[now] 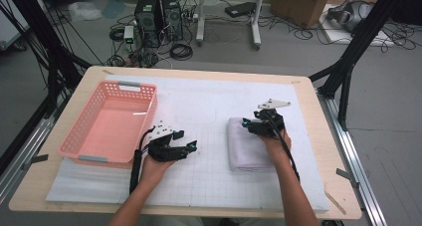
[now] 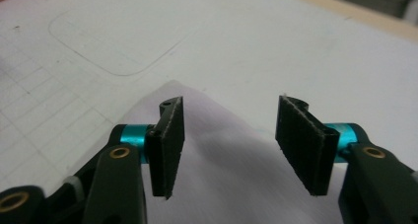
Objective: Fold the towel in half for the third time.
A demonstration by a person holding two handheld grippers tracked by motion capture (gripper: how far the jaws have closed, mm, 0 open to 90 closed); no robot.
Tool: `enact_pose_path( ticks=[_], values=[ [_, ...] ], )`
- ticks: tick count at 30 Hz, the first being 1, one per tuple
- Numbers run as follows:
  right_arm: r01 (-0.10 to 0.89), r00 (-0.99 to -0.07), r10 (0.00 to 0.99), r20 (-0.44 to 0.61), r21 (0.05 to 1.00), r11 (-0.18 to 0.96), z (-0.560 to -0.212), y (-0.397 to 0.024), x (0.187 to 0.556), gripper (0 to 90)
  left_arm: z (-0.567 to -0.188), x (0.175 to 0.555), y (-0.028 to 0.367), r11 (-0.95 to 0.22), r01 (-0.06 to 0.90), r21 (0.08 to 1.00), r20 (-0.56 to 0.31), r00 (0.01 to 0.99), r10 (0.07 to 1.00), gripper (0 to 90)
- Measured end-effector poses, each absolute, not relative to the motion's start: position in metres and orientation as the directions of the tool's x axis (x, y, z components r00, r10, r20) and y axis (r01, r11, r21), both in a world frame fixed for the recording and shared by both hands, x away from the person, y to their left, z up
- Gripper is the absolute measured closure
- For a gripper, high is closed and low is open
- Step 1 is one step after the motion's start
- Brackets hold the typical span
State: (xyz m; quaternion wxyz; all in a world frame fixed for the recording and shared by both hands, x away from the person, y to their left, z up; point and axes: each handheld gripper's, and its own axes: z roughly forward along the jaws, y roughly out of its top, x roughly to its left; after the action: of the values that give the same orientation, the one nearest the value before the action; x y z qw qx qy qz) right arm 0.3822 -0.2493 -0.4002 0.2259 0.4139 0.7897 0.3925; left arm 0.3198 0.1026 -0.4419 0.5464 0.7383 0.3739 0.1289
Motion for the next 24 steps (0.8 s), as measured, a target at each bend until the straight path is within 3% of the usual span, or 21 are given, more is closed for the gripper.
enact_pose_path(
  ticks=[5,11,18,24],
  values=[
    [0.461,-0.528,0.848,-0.055,0.820,0.340,-0.396,-0.287,0.354,48.8,-0.441,0.319,0.103,-0.123,0.411,0.904,-0.219,0.688,0.692,31.6],
    [0.535,-0.518,0.855,0.009,0.784,0.315,-0.418,-0.325,0.339,61.5,-0.442,0.320,0.102,-0.121,0.412,0.903,-0.220,0.686,0.694,30.2],
    [0.582,-0.435,0.899,0.038,0.774,0.248,-0.437,-0.349,0.331,59.4,-0.442,0.320,0.103,-0.119,0.412,0.903,-0.222,0.686,0.693,30.0],
    [0.527,-0.441,0.894,0.074,0.828,0.192,-0.434,-0.356,0.305,53.3,-0.443,0.320,0.101,-0.113,0.422,0.900,-0.235,0.685,0.690,26.1]
  ],
)
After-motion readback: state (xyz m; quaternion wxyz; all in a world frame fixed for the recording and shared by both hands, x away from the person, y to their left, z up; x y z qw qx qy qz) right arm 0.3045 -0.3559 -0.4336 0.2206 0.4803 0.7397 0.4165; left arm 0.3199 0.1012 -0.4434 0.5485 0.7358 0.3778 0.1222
